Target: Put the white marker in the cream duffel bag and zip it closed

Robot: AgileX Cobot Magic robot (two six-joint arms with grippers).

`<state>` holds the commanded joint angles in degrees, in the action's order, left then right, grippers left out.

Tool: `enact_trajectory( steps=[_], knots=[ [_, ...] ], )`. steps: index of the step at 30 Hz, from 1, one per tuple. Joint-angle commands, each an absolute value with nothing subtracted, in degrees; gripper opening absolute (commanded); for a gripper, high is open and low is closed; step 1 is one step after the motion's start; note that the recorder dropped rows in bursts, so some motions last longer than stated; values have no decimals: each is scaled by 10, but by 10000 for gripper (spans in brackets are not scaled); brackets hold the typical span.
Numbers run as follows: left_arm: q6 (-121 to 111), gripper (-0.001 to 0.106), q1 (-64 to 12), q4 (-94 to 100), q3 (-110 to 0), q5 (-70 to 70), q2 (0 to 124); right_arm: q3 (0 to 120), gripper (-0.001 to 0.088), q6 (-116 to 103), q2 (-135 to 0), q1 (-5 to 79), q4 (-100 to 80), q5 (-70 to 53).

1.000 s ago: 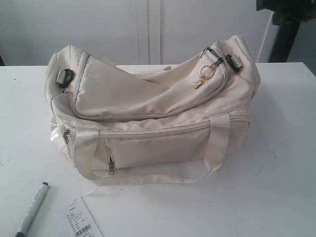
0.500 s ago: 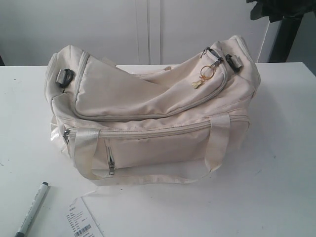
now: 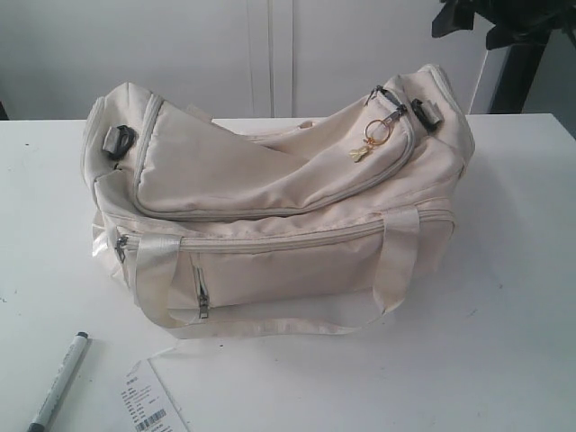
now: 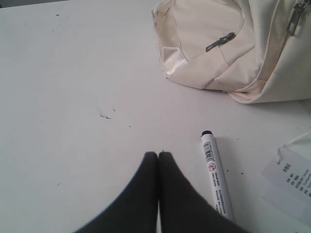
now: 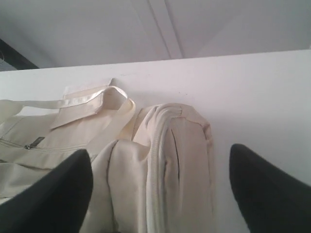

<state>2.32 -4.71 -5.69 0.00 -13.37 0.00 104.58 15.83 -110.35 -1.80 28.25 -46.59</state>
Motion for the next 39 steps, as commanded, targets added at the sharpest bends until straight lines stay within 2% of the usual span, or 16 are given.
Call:
enact_trajectory(
  steps=[7, 25, 30, 32, 35, 39],
  knots=[
    [23, 0, -47, -57, 0, -134, 0, 1046, 718, 195, -1123, -9, 285, -476],
    [23, 0, -47, -57, 0, -134, 0, 1046, 705, 198, -1185, 0, 313, -403],
    [23, 0, -47, -57, 0, -134, 0, 1046, 509, 198, -1187, 0, 313, -395],
    [23, 0, -47, -57, 0, -134, 0, 1046, 342, 198, -1187, 0, 313, -396],
    [23, 0, -47, -57, 0, -134, 0, 1046, 4, 198, -1187, 0, 313, -401],
    [16, 0, -47, -57, 0, -131, 0, 1046, 0, 194, -1187, 0, 313, -402]
  ],
)
